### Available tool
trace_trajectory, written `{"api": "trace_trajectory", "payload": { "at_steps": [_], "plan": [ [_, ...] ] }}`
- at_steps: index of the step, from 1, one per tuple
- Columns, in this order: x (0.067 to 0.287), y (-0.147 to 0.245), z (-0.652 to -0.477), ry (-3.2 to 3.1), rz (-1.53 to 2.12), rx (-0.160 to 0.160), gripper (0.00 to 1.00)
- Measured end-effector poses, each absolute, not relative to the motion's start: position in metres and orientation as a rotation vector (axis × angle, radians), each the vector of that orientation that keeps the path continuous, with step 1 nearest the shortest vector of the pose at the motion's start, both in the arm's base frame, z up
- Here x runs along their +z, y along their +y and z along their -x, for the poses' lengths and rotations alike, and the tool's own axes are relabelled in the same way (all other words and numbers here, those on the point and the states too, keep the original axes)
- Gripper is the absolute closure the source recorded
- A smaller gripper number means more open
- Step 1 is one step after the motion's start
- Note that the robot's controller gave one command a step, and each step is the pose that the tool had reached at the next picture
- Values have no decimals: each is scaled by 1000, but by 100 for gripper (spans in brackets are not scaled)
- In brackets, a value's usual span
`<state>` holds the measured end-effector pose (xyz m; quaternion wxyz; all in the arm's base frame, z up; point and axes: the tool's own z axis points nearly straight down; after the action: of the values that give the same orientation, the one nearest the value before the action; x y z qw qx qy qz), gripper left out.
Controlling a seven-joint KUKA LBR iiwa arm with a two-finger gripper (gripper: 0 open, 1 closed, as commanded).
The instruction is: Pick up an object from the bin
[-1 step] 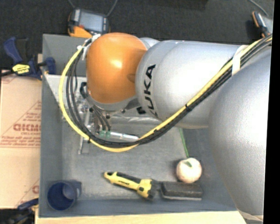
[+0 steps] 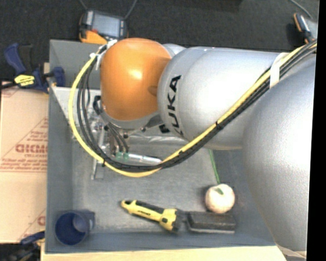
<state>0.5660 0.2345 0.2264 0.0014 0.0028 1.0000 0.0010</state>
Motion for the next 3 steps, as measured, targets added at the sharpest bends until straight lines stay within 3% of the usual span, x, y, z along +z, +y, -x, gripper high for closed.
{"api": "trace_trajectory", "payload": {
  "at_steps": [1,2,3],
  "plan": [
    [253,199,-538,3136,211,1,0],
    [273,154,-536,3082,578,2,0],
    [288,136,-527,3115,340,4,0]
  ]
}}
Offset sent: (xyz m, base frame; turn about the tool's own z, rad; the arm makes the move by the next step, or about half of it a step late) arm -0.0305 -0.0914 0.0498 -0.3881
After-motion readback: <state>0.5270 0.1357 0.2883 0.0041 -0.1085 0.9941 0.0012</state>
